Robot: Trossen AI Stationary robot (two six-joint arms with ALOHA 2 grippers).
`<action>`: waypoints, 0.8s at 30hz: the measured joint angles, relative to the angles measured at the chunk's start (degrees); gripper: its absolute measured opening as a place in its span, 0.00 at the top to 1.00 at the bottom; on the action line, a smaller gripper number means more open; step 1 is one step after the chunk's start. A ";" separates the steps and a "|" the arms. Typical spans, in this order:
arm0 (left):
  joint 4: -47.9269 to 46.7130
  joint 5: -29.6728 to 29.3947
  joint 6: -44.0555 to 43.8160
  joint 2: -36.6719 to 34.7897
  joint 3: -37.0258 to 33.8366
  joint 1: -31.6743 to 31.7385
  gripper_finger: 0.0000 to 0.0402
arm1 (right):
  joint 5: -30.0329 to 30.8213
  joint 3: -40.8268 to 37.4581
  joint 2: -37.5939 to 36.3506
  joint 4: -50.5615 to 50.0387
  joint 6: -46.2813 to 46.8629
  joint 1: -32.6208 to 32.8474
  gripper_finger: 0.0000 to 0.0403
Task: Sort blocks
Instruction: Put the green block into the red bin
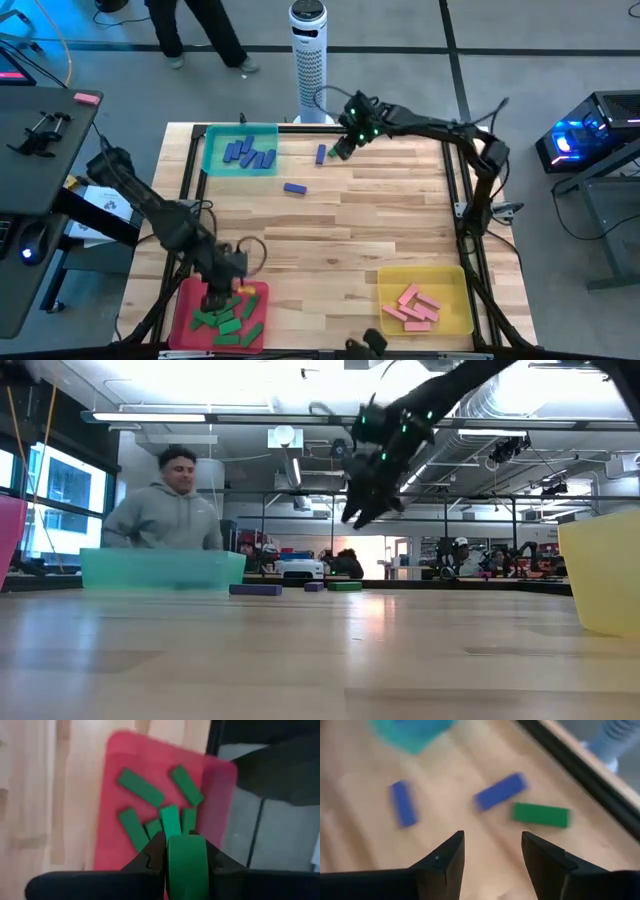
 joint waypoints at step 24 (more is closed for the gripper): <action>-2.28 0.43 -13.95 7.10 -0.04 -5.53 0.49 | 4.40 31.17 31.04 -22.54 -2.91 -5.88 0.56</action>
